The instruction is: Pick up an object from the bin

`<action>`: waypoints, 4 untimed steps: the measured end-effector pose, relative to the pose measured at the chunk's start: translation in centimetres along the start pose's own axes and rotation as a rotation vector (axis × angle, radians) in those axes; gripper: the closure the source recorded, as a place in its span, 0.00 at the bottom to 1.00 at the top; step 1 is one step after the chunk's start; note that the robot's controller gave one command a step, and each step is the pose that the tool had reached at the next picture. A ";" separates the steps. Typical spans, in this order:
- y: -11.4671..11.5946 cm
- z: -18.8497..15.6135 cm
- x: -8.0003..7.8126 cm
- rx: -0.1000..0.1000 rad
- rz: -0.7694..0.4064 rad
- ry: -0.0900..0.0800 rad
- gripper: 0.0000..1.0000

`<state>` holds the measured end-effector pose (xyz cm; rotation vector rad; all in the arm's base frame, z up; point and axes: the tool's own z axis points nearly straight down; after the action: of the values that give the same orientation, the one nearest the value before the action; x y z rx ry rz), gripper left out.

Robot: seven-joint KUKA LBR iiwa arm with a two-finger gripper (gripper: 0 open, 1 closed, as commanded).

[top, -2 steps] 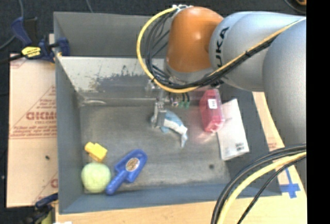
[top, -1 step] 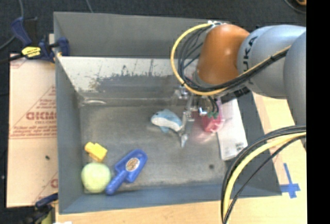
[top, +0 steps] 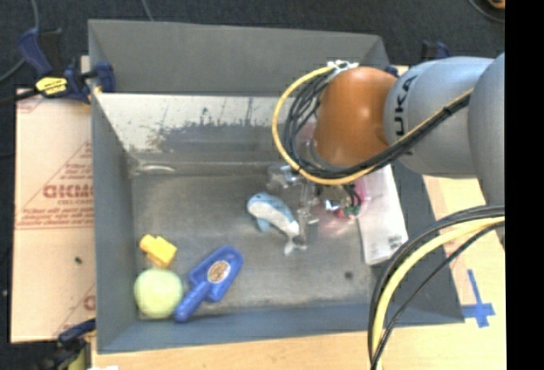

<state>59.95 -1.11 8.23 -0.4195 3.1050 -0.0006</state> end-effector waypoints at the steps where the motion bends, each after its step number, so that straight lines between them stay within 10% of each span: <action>1: 0.7 0.9 -2.6 0.000 0.714 -0.011 1.00; 4: -0.1 -3.4 -4.8 -0.001 0.740 -0.019 1.00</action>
Offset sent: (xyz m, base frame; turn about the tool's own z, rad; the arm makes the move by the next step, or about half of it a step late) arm 0.0000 0.0000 0.0000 0.0000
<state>64.54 0.08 11.71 0.7277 3.0290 0.0101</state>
